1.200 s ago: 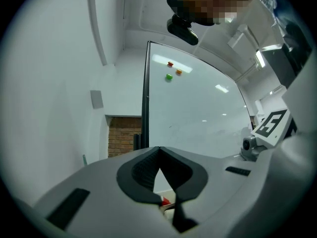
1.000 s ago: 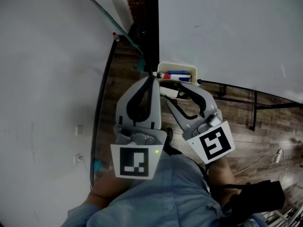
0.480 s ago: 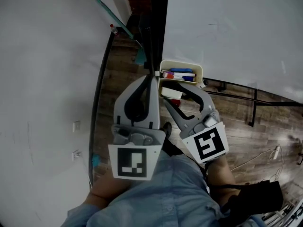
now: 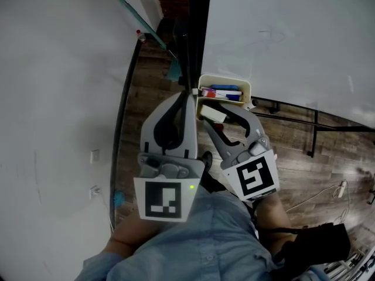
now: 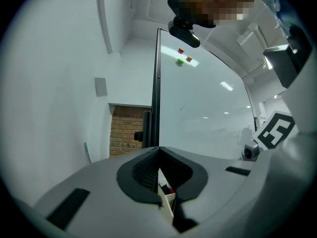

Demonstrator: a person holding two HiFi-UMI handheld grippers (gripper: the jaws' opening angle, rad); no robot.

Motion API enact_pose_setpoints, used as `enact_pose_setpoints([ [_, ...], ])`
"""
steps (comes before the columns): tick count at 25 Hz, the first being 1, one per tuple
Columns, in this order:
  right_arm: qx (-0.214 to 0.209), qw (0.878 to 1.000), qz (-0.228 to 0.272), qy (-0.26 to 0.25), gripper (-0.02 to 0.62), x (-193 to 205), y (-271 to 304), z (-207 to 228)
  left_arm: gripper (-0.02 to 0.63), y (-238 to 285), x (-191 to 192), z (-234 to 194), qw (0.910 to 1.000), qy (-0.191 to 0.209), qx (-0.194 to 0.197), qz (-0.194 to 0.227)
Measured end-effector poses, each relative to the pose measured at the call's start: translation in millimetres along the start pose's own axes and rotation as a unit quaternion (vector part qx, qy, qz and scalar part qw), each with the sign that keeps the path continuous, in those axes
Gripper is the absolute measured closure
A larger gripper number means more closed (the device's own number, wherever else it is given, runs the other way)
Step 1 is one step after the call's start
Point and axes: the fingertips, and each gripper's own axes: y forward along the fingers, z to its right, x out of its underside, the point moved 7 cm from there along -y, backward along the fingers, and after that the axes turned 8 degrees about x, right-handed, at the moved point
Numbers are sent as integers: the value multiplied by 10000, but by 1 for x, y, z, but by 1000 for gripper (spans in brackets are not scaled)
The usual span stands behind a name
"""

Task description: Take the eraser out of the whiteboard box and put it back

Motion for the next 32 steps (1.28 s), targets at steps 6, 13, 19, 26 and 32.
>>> enact_pose_setpoints([
  [6,36,9992,226,314,465,-7,-12,8,601,-6,-11,6,9999,121,-35,101],
  [13,90,9955,748,570,468,-28,-42,11,601,-19,-28,21,9991,288,-42,300],
  [19,129,9893,1217,789,471,-44,-75,19,601,-28,-44,34,9978,447,-44,480],
  [26,346,9848,1557,693,471,-57,-109,30,601,-34,-58,51,9958,617,-28,676],
  [32,523,9796,1865,538,471,-68,-133,37,601,-41,-71,61,9937,737,-8,842],
])
